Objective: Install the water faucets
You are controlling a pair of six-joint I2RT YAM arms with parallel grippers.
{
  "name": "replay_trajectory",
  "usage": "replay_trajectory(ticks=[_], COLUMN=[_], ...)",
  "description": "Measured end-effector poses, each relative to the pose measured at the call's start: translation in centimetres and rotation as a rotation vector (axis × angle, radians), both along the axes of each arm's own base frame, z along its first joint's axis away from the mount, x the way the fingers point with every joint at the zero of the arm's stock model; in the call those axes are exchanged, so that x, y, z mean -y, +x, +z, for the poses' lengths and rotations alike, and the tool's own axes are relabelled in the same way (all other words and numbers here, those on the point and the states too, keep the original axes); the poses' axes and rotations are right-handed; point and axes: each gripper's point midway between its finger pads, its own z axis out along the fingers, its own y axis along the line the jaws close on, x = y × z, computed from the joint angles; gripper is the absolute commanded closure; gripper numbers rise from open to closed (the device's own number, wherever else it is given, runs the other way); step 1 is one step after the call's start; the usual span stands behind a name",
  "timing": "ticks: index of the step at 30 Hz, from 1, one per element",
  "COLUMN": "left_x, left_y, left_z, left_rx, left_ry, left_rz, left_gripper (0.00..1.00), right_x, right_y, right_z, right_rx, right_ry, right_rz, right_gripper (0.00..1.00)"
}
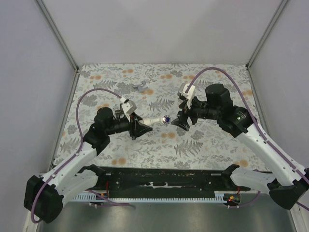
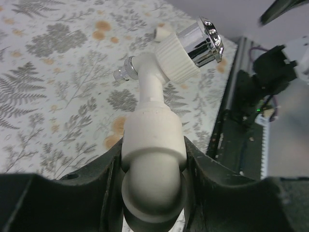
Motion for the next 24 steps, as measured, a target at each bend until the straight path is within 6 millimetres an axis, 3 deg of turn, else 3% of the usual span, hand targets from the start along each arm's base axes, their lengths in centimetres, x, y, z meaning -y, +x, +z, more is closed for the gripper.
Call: replay_trajectory(ticks=[7, 12, 16, 21, 24], left_x=[1.8, 2.5, 2.7, 2.8, 2.8], left_y=[-1.9, -2.8, -3.3, -3.7, -3.8], left_z=[4.7, 6.7, 7.2, 7.6, 8.1], left_rx=[-0.068, -0.121, -0.163, -0.188, -0.196], left_ry=[-0.214, -0.303, -0.329, -0.34, -0.346], left_rz=[-0.156, -0.234, -0.273, -0.298, -0.303], left_gripper=[0.98, 0.98, 0.98, 0.98, 0.98], right_x=[-0.7, -1.7, -2.6, -3.4, -3.7], right_y=[-1.4, -1.9, -2.4, -3.1, -3.5], right_z=[-3.9, -3.1, -1.8, -0.4, 0.1], right_rx=[-0.035, -0.005, 0.02, 0.027, 0.023], right_ry=[-0.032, 0.02, 0.08, 0.145, 0.17], right_rz=[0.117, 0.182, 0.239, 0.296, 0.314], right_gripper=[0.15, 0.18, 0.24, 0.44, 0.65])
